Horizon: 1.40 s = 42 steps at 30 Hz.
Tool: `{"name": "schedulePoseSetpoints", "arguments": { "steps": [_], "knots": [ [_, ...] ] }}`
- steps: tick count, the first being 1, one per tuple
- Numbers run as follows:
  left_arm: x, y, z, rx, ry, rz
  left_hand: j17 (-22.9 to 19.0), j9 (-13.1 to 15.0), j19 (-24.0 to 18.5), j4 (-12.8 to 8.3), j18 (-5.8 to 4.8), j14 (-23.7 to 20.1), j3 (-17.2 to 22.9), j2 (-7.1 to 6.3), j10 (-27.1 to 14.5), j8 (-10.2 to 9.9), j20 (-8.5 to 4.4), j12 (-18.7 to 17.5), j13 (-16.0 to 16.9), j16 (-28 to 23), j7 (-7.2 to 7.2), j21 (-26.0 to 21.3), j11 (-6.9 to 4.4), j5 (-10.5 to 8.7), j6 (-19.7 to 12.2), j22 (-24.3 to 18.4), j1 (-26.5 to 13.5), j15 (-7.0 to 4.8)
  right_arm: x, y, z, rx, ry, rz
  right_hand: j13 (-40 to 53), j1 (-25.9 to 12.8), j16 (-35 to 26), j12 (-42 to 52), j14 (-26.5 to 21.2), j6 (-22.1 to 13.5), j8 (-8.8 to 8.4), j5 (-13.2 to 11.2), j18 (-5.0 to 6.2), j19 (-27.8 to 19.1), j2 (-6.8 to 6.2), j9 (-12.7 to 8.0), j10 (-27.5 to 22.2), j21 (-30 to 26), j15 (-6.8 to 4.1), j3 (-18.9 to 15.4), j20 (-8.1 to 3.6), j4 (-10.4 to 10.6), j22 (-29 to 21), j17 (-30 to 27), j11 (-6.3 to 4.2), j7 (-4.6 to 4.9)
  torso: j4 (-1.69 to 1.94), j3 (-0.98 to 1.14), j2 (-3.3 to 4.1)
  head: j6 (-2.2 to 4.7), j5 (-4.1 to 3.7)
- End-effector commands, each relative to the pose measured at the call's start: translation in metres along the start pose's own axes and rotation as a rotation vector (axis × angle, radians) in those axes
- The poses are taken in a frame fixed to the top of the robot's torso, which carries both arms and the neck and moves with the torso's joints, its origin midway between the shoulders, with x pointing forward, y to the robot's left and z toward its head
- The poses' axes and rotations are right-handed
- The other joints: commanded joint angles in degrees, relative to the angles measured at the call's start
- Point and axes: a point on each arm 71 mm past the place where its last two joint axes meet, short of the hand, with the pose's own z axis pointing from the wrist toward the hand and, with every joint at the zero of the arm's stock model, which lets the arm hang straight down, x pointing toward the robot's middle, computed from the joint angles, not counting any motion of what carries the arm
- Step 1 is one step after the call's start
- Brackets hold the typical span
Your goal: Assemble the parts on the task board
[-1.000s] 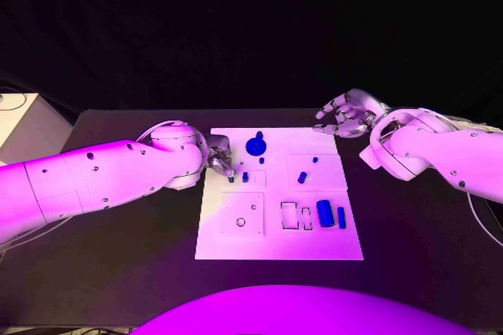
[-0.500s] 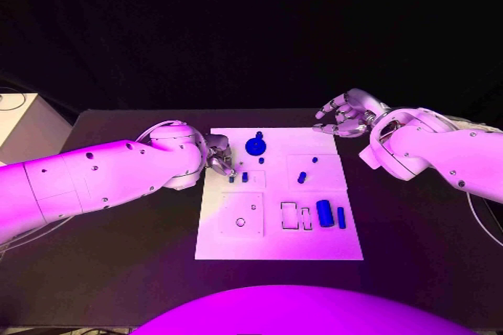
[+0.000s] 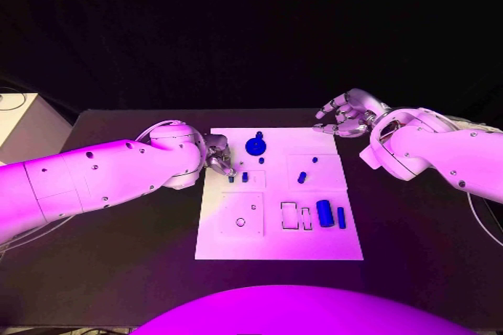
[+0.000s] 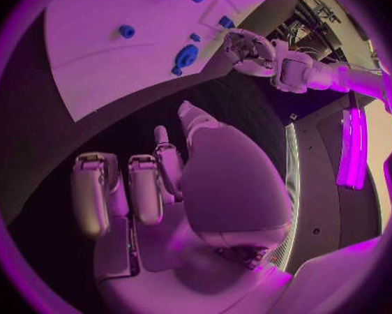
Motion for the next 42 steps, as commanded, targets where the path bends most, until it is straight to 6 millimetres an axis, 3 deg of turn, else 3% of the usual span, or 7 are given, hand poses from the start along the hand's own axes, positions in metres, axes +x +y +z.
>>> {"name": "schedulePoseSetpoints", "arguments": {
  "steps": [1, 8, 14, 23, 29, 33, 42],
  "knots": [
    [0.001, 0.0, 0.0, -0.001, 0.009, -0.003, 15.09, -0.09, 3.43, 0.17, -0.13, 6.06, -0.52, 0.07, -0.43, -0.24, -0.34, -0.33, -0.05, 0.19, 0.34, -0.07, -0.14, -0.34, 0.12, 11.12, -0.6, -0.26, 0.0, 0.001, 0.0, -0.014, 0.001, -0.003, 2.97, -0.59, -0.37, -0.18, 3.72, -0.4, 0.37, 0.33, 0.92, 3.73, -0.08, -0.03, -0.47, -0.17, 0.43, 0.2, 0.13, 0.03, 11.73, 6.66, -0.09, -0.03, 0.01, -0.02, 0.01, 0.01, -0.02],
    [-0.001, 0.002, -0.003, 0.004, -0.01, -0.027, 15.09, -0.24, 3.33, 4.81, -0.08, 6.06, -7.01, -0.41, -0.58, -0.53, -0.18, -0.4, 0.01, 0.19, 0.65, -0.24, 0.14, -1.45, 0.52, 10.95, -3.34, -0.01, 0.0, 0.001, 0.0, -0.016, -0.001, -0.003, 2.97, -0.59, -0.37, -0.18, 3.72, -0.4, 0.37, 0.33, 0.92, 3.73, -0.08, -0.03, -0.47, -0.17, 0.43, 0.2, 0.13, 0.03, 11.73, 6.66, -0.09, -0.03, -0.03, -0.04, 0.03, 0.01, -0.11],
    [-0.007, 0.003, -0.009, 0.034, -0.055, -0.11, 15.09, -0.21, 2.94, 7.79, 0.1, 6.06, -14.8, 1.22, -1.7, -0.98, -0.08, -1.45, -1.32, 0.19, 0.85, -0.73, 0.36, -15.94, -0.16, 10.36, -4.23, 0.15, 0.0, 0.001, 0.0, -0.015, -0.004, -0.002, 2.97, -0.59, -0.37, -0.18, 3.72, -0.4, 0.37, 0.33, 0.92, 3.73, -0.08, -0.03, -0.47, -0.17, 0.43, 0.2, 0.13, 0.03, 11.73, 6.66, -0.09, -0.03, 0.01, 0.02, -0.04, 0.01, -0.19],
    [-0.025, 0.007, -0.018, 0.077, -0.167, -0.212, 15.04, -0.12, 2.08, 7.78, 0.46, 6.04, -17.09, 3.2, -3.46, -1.47, 0.05, -2.97, -3.41, 0.15, 1.45, -1.74, 0.88, -15.73, -1.97, 9.04, -4.93, 0.55, -0.001, 0.0, 0.0, -0.013, -0.006, -0.001, 2.97, -0.75, -0.39, -0.16, 3.72, -0.44, 0.39, 0.41, 0.92, 3.74, -0.01, -0.04, -0.46, -0.17, 0.43, 0.24, 0.12, 0.05, 11.73, 6.65, -0.08, -0.03, 0.02, 0.08, -0.03, 0.01, -0.36],
    [-0.034, -0.001, -0.022, 0.247, -0.233, -0.294, 4.67, -2.29, -7.9, 6.57, 4.0, 0.94, -14.85, 4.38, -19.78, -4.51, 2.44, -15.28, -19.62, -7.98, 5.32, -13.16, 4.44, -14.71, -10.59, -4.81, 8.11, 3.63, -0.001, -0.001, -0.001, -0.013, -0.009, -0.001, 2.97, -0.79, -0.41, -0.15, 3.71, -0.45, 0.39, 0.43, 0.92, 3.75, 0.01, -0.04, -0.46, -0.16, 0.43, 0.26, 0.12, 0.06, 11.74, 6.62, -0.08, -0.03, 0.01, 0.03, 0.01, 0.01, -0.65],
    [-0.04, -0.015, -0.021, 0.413, -0.308, -0.308, -0.75, -6.42, -12.22, 1.84, 5.39, -3.03, -4.6, 2.89, -25.32, -6.43, 3.78, -19.33, -23.4, -12.39, 6.46, -18.95, 5.36, -14.47, -12.0, -10.63, 20.68, 4.58, -0.002, -0.001, 0.0, -0.016, -0.015, 0.004, 2.35, -0.79, -0.78, -0.92, 3.55, -0.46, 0.4, 0.46, 1.15, 3.34, 0.04, -0.04, -1.04, -1.18, 0.42, 0.3, 0.12, 0.03, 11.14, 6.02, -0.09, -0.03, 0.02, -0.01, 0.01, 0.01, -0.87],
    [-0.033, -0.041, -0.005, 0.566, -0.397, -0.094, -15.98, -15.68, -19.69, -2.15, 7.4, -14.82, 2.08, -2.59, -29.79, -12.05, 5.44, -30.17, -34.2, -24.8, 8.33, -28.1, 7.58, -15.5, -14.04, -19.51, 20.21, 6.52, -0.005, -0.001, 0.001, -0.034, -0.046, 0.024, -6.97, -0.3, -6.57, -11.88, 1.32, -0.93, 0.81, 0.7, 3.35, -0.62, -0.46, 0.0, -7.56, -12.04, 0.11, 1.97, -0.16, -0.12, 4.83, -0.98, -0.36, -0.21, -0.05, -0.03, 0.07, 1.69, -1.52]
  ]
}}
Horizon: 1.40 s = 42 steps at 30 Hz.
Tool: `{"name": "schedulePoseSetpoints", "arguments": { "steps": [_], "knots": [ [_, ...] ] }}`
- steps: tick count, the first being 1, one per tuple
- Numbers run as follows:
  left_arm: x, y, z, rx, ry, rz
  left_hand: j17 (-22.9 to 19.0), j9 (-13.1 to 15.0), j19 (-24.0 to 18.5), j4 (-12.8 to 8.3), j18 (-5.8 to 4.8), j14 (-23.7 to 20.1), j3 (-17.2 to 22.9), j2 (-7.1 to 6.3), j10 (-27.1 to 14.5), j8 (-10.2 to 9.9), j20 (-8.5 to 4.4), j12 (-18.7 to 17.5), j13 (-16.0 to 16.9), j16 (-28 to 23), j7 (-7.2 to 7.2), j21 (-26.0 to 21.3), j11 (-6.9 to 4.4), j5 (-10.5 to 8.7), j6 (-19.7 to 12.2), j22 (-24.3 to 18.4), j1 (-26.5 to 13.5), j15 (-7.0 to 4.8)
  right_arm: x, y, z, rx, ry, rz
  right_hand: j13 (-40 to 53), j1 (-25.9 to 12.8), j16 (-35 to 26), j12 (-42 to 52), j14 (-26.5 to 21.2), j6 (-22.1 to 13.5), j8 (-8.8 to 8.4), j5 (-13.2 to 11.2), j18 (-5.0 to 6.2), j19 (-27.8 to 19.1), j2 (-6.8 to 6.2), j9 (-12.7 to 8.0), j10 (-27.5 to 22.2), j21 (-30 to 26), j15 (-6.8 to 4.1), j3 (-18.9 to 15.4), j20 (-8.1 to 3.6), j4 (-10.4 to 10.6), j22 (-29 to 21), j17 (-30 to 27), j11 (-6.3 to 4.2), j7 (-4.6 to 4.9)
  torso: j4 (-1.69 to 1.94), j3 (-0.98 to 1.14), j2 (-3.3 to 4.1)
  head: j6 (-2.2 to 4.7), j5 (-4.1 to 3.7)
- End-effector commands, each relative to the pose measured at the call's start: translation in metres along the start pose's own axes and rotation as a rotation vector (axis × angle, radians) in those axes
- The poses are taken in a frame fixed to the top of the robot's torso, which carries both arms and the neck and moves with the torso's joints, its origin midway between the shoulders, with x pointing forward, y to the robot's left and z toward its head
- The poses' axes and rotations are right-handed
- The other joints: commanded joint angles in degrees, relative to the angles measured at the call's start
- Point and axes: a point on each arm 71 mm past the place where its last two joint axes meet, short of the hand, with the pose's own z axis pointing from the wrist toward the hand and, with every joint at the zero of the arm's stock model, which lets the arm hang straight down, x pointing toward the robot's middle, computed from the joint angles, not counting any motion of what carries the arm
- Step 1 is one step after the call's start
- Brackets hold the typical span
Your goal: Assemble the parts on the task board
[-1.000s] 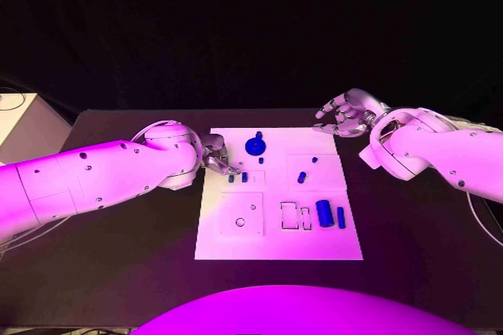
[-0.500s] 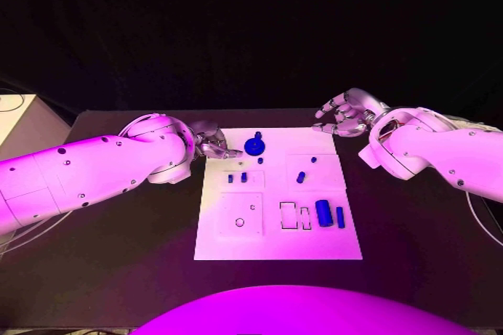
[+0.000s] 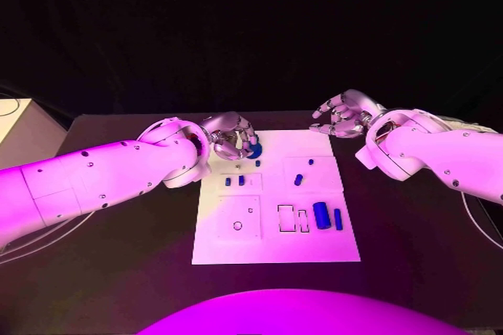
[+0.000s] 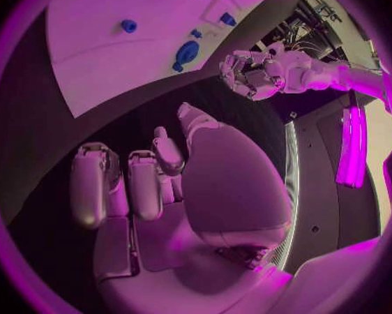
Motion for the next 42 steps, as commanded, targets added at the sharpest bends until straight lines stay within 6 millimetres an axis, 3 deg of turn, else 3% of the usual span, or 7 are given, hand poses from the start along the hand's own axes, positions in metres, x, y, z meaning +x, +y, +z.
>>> {"name": "schedulePoseSetpoints", "arguments": {
  "steps": [1, 6, 9, 11, 17, 34, 42],
  "knots": [
    [0.001, -0.01, 0.006, 0.166, -0.061, 0.131, -1.66, -1.12, -0.39, -0.62, 1.11, -1.15, -0.39, -0.65, -1.1, -0.49, 0.11, -1.25, -1.29, -1.18, 0.27, -0.28, 0.28, -0.32, -0.22, -0.17, -0.19, 0.21, -0.002, 0.002, 0.0, -0.031, -0.026, 0.016, -2.35, -0.15, -1.85, -2.62, 1.15, -0.48, 0.18, 0.3, 1.32, -0.98, -0.66, 0.01, -1.41, -3.61, 0.09, 0.68, -0.19, 0.04, 4.19, -1.46, -0.08, -0.08, -0.08, -0.01, 0.04, 1.01, -0.24],
    [0.011, -0.012, 0.017, 0.194, -0.039, 0.234, -3.25, -2.98, -0.49, -1.46, 1.13, -1.8, -1.17, -0.8, -2.6, -1.39, 0.45, -2.9, -3.16, -1.75, 0.26, -0.35, 0.73, -0.26, -0.27, -0.08, -0.7, 0.59, -0.002, 0.003, 0.001, -0.038, -0.034, 0.023, -4.39, -0.11, -3.38, -4.83, 0.72, -0.72, 0.22, 0.41, 1.82, -1.87, -0.88, 0.0, -2.59, -6.57, 0.05, 1.09, -0.23, 0.02, 2.43, -2.94, -0.09, -0.06, -0.08, 0.05, 0.09, 1.44, -0.38],
    [0.019, -0.013, 0.022, 0.194, 0.0, 0.286, -8.34, -4.97, -2.7, -2.18, 1.62, -5.78, -2.0, -0.79, -4.26, -2.35, 0.98, -4.9, -5.49, -5.09, -0.19, -2.56, 1.37, -0.3, -0.48, -2.06, -1.3, 1.21, -0.001, 0.004, 0.002, -0.04, -0.036, 0.025, -4.39, -0.11, -3.38, -4.83, 0.72, -0.72, 0.22, 0.41, 1.82, -1.87, -0.88, 0.0, -2.59, -6.57, 0.05, 1.09, -0.23, 0.02, 2.43, -2.94, -0.09, -0.06, -0.13, 0.01, 0.1, 1.43, -0.47],
    [0.023, -0.012, 0.025, 0.188, 0.028, 0.316, -8.95, -5.69, -2.66, -2.46, 1.57, -6.03, -2.47, -0.76, -4.62, -2.81, 1.18, -5.42, -6.24, -5.05, -0.38, -2.43, 1.53, -0.32, -0.75, -1.81, -1.36, 1.34, -0.001, 0.004, 0.002, -0.041, -0.037, 0.026, -4.61, -0.11, -3.52, -5.01, 0.72, -0.78, 0.23, 0.45, 1.84, -1.88, -0.88, 0.0, -2.65, -6.77, 0.05, 1.2, -0.25, 0.02, 2.3, -3.01, -0.09, -0.06, -0.2, 0.02, 0.15, 1.45, -0.46],
    [0.034, -0.007, 0.031, 0.138, 0.104, 0.373, -11.21, -7.37, -3.31, -3.63, 1.71, -7.34, -2.85, -0.59, -5.84, -3.52, 1.32, -6.41, -7.91, -5.33, 0.29, -2.85, 1.78, -0.24, 0.38, -2.09, -0.58, 1.48, -0.001, 0.005, 0.002, -0.043, -0.04, 0.028, -4.75, -0.12, -3.61, -5.16, 0.71, -0.8, 0.23, 0.47, 1.89, -1.95, -0.88, 0.0, -2.73, -7.04, 0.05, 1.23, -0.25, 0.03, 2.14, -3.09, -0.09, -0.05, -0.34, 0.11, 0.31, 1.42, -0.55],
    [0.042, -0.003, 0.038, 0.083, 0.176, 0.427, -9.59, -9.08, -0.08, -4.09, 0.73, -5.54, -3.16, -0.32, -5.51, -4.24, 1.56, -6.14, -9.1, -1.45, 0.25, 1.74, 1.82, -0.22, 1.9, 2.76, -0.58, 1.62, -0.001, 0.007, 0.002, -0.048, -0.047, 0.031, -5.22, -0.14, -3.97, -5.64, 0.63, -0.89, 0.23, 0.52, 1.95, -2.03, -0.91, -0.01, -3.0, -7.5, 0.05, 1.34, -0.26, 0.03, 1.86, -3.43, -0.08, -0.04, -0.33, 0.08, 0.28, 0.95, -0.69],
    [0.042, 0.001, 0.04, 0.064, 0.169, 0.444, -9.85, -10.51, 0.6, -5.01, 0.52, -5.19, -1.25, 0.79, -4.69, -4.88, 1.41, -6.03, -10.26, 0.42, 0.17, 3.53, 1.74, -0.24, 3.51, 4.53, 0.76, 1.48, 0.0, 0.008, 0.001, -0.05, -0.045, 0.032, -5.36, -0.15, -4.05, -5.78, 0.62, -0.9, 0.24, 0.53, 1.98, -2.07, -0.9, -0.01, -3.08, -7.67, 0.05, 1.38, -0.26, 0.04, 1.75, -3.49, -0.07, -0.04, -0.35, 0.09, 0.32, 0.84, -0.8]
  ]
}}
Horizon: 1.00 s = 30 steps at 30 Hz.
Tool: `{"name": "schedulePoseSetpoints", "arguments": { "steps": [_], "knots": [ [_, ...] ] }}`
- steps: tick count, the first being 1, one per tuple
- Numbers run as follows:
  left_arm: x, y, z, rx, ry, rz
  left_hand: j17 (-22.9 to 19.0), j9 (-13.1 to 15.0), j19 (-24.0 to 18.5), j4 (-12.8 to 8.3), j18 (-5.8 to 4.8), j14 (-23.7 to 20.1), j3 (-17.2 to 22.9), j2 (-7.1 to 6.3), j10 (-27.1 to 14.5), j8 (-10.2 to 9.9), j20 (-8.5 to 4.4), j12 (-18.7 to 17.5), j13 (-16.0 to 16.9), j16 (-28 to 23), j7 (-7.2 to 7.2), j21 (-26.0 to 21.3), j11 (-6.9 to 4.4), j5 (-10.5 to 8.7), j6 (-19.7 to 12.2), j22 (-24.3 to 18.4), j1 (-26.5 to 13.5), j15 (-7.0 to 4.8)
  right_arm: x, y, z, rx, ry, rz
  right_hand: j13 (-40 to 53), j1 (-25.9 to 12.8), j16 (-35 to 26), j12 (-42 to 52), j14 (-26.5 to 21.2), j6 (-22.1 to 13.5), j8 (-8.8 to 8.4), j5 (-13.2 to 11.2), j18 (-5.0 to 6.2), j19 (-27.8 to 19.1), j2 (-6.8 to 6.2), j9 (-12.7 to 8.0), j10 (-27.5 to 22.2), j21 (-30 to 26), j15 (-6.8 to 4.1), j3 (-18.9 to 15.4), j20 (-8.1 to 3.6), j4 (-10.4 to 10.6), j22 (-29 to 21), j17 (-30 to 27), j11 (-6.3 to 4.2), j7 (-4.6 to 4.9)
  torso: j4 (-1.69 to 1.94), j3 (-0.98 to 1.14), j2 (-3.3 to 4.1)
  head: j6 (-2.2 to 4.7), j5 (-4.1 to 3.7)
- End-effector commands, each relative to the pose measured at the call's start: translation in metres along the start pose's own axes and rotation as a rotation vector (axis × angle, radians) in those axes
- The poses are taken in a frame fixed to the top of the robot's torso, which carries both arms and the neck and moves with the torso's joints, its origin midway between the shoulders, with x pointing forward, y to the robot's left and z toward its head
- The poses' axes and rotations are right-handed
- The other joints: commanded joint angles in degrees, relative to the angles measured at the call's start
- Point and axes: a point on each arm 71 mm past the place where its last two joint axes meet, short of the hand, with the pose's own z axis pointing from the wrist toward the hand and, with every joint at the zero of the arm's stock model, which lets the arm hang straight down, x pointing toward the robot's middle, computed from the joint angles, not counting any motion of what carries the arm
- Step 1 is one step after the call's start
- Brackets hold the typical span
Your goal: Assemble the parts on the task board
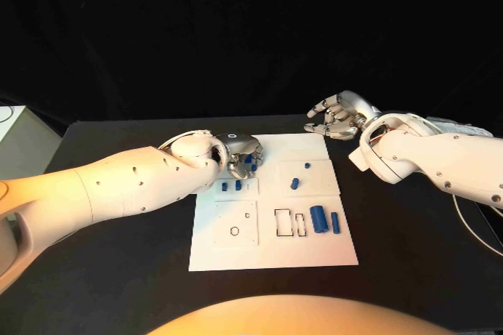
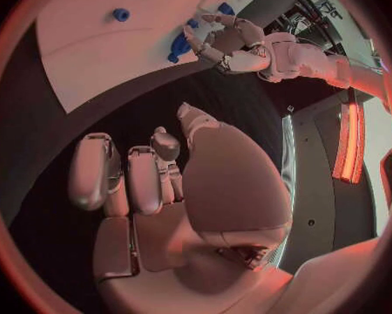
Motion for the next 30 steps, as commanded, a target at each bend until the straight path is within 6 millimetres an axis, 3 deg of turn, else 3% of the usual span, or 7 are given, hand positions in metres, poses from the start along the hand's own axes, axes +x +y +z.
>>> {"name": "schedulePoseSetpoints", "arguments": {
  "steps": [1, 9, 19, 30],
  "knots": [
    [0.0016, 0.0031, 0.0002, -0.021, 0.018, 0.025, -0.13, -0.42, 0.51, -0.24, -0.37, 0.38, 0.95, 0.47, 0.55, -0.45, 0.06, 0.17, -0.37, 0.51, 0.01, 0.68, 0.04, -0.26, 0.71, 0.59, 0.51, 0.11, 0.0006, 0.002, -0.0001, -0.017, 0.0, 0.0, -0.19, 0.15, -0.45, -0.34, 0.62, -0.42, 0.24, 0.31, 1.07, -0.42, -0.59, -0.01, -0.37, -0.46, 0.05, 0.38, -0.05, 0.13, 1.73, -0.11, 0.01, 0.06, 0.01, -0.01, 0.01, -0.07, -0.09],
    [0.0021, 0.0024, -0.0001, -0.013, 0.02, 0.026, -0.89, -1.33, 0.51, -0.9, -0.42, 0.25, 2.5, 1.01, 1.58, -0.72, -0.19, -0.25, -1.56, 1.35, -0.5, 1.73, -0.34, -0.34, 2.39, 1.6, 0.79, -0.23, 0.0009, 0.0021, 0.0001, -0.017, 0.003, -0.001, -0.19, 0.15, -0.45, -0.34, 0.62, -0.42, 0.24, 0.31, 1.07, -0.42, -0.59, -0.01, -0.37, -0.46, 0.05, 0.38, -0.05, 0.13, 1.73, -0.11, 0.01, 0.06, 0.16, 0.03, -0.08, -0.33, -0.13],
    [0.0023, -0.0005, -0.0002, 0.015, 0.021, 0.019, 3.24, -2.34, 3.15, -1.61, -1.28, 5.45, 3.17, 2.41, 9.72, -1.03, -1.49, -2.52, -4.6, 6.93, -2.0, 5.62, -2.43, -0.65, 8.32, 5.82, -0.63, -1.94, 0.0014, 0.0023, 0.0004, -0.016, 0.006, -0.001, -0.12, 0.12, -0.49, -0.23, 0.63, -0.41, 0.26, 0.32, 1.04, -0.36, -0.55, 0.0, -0.26, -0.37, 0.04, 0.43, -0.05, 0.15, 1.78, -0.12, 0.02, 0.06, 0.04, 0.03, -0.11, -0.57, 0.01],
    [0.0058, 0.0002, 0.0017, 0.016, 0.019, 0.008, 3.63, -2.58, 3.98, -1.62, -1.53, 6.46, 2.43, 2.73, 12.17, -1.68, -1.56, -4.54, -5.79, 7.99, -1.83, 6.35, -2.47, -0.9, 9.81, 6.76, -1.53, -1.93, 0.0016, 0.0023, 0.0002, -0.015, 0.008, -0.001, -0.15, 0.06, -0.49, -0.2, 0.67, -0.37, 0.31, 0.33, 1.04, -0.32, -0.49, 0.01, -0.19, -0.41, 0.04, 0.51, -0.06, 0.17, 1.75, -0.04, 0.0, 0.06, 0.06, 0.02, -0.06, -0.67, 0.0]
  ]
}}
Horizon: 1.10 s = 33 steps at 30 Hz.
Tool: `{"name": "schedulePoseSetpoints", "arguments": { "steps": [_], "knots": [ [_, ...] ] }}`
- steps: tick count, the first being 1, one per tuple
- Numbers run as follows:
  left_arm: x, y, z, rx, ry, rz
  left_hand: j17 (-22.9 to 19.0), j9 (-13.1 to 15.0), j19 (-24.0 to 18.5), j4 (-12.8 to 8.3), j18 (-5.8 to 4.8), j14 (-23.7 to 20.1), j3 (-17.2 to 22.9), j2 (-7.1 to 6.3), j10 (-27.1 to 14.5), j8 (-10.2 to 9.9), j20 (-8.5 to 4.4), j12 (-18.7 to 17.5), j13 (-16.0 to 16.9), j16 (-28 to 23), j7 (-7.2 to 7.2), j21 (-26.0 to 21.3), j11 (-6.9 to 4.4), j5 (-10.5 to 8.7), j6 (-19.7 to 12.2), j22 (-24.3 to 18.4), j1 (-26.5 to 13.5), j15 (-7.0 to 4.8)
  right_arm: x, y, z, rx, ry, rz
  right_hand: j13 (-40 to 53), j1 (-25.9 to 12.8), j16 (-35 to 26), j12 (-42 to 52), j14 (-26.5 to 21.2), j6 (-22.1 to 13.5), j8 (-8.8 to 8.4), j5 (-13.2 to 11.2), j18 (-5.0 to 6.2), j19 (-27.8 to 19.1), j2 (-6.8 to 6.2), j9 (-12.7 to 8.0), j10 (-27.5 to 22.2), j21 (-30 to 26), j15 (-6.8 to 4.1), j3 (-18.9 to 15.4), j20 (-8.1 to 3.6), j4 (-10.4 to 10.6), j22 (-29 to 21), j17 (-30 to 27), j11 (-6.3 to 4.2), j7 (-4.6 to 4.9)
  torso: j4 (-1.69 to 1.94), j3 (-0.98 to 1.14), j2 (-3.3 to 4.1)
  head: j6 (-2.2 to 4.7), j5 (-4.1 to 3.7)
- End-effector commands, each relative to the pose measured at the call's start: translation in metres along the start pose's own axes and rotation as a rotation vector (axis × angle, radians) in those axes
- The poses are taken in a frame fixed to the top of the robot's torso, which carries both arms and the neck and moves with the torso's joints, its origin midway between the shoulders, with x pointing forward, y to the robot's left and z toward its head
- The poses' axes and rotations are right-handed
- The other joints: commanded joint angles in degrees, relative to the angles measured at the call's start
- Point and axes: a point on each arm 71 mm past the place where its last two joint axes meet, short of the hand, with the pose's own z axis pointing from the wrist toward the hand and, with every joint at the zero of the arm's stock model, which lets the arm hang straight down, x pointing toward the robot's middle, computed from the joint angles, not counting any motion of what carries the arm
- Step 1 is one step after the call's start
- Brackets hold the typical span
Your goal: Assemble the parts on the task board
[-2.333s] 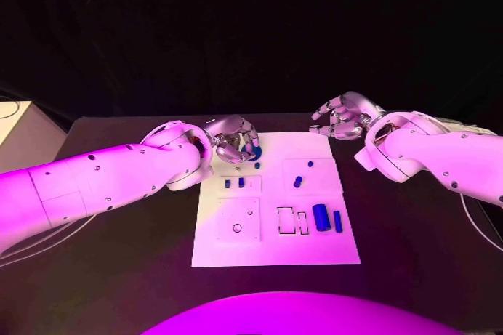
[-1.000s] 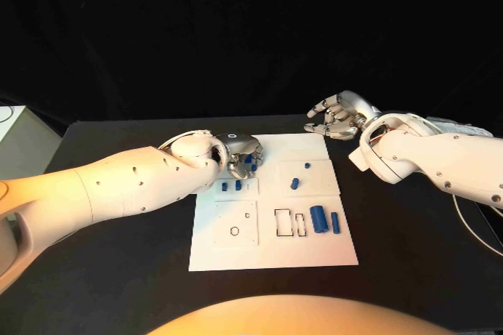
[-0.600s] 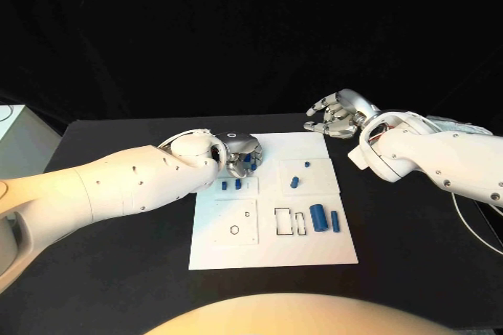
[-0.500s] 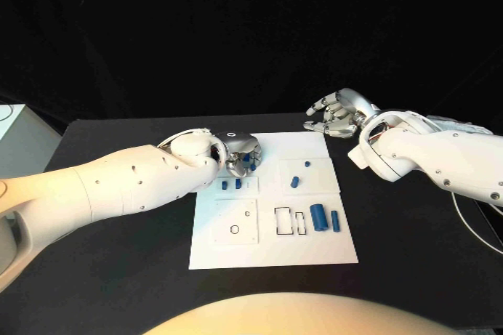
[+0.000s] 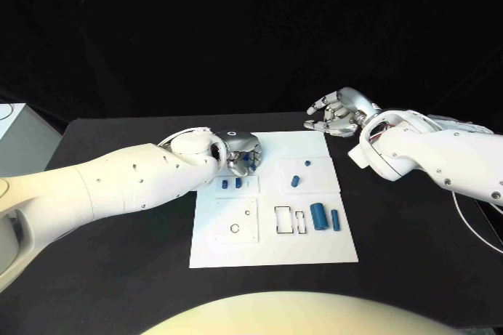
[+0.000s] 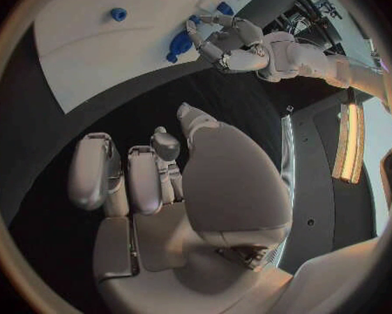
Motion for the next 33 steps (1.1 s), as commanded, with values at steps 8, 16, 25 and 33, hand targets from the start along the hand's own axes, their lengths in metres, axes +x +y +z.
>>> {"name": "schedulePoseSetpoints", "arguments": {
  "steps": [8, 16, 25, 33],
  "knots": [
    [0.009, 0.001, 0.001, 0.017, -0.011, -0.014, 0.81, -0.11, 1.61, -0.47, -0.91, 1.66, -0.43, 0.39, 2.8, -0.63, 0.07, -2.56, -1.17, 1.32, 0.24, 1.25, 0.04, -0.12, 1.78, 1.25, -0.3, 0.12, 0.001, 0.001, -0.001, -0.012, 0.008, -0.001, -0.01, 0.05, -0.16, -0.2, 0.67, -0.37, 0.31, 0.33, 1.04, -0.32, -0.49, 0.01, -0.21, -0.15, 0.04, 0.36, -0.06, 0.01, 1.77, 0.01, -0.01, 0.06, -0.03, 0.01, 0.04, -0.12, -0.07],
    [0.006, 0.002, -0.003, 0.035, -0.079, -0.027, 3.49, -0.07, 4.0, -1.51, -1.5, 4.5, 0.08, 0.56, 6.63, -1.04, -0.31, -6.24, -2.08, 3.13, 0.08, 3.4, -0.3, 0.16, 3.86, 3.52, 0.03, -0.28, 0.001, 0.002, -0.001, -0.013, 0.009, -0.001, -0.01, 0.05, -0.16, -0.2, 0.67, -0.37, 0.31, 0.33, 1.04, -0.32, -0.49, 0.01, -0.21, -0.15, 0.04, 0.36, -0.06, 0.01, 1.77, 0.01, -0.01, 0.06, 0.03, 0.0, -0.02, 0.03, -0.11],
    [0.002, 0.01, -0.015, 0.018, -0.131, -0.088, 4.31, -0.1, 4.64, -1.59, -1.67, 5.37, 0.01, 0.49, 7.76, -1.39, -0.42, -7.84, -2.33, 3.68, 0.04, 3.97, -0.34, 0.1, 4.39, 4.17, -0.39, -0.33, 0.001, 0.001, 0.0, -0.004, 0.017, -0.005, -0.17, -0.02, -0.31, -0.32, 0.66, -0.35, 0.36, 0.34, 1.09, -0.36, -0.49, 0.03, -0.24, -0.44, 0.03, 0.42, -0.07, 0.01, 1.59, -0.11, -0.02, 0.05, -0.09, 0.01, -0.08, 0.37, 0.03],
    [-0.015, 0.018, -0.03, 0.003, -0.178, -0.166, 4.57, -0.1, 4.94, -1.58, -1.76, 5.59, -0.04, 0.5, 8.02, -1.46, -0.44, -8.18, -2.36, 3.84, 0.05, 4.24, -0.35, 0.09, 4.53, 4.47, -0.5, -0.34, 0.001, -0.001, -0.001, 0.001, 0.017, -0.006, -0.17, -0.02, -0.31, -0.32, 0.66, -0.35, 0.36, 0.34, 1.09, -0.36, -0.49, 0.03, -0.24, -0.44, 0.03, 0.42, -0.07, 0.01, 1.59, -0.11, -0.02, 0.05, 0.17, -0.01, -0.14, 0.59, -0.14]
  ]
}}
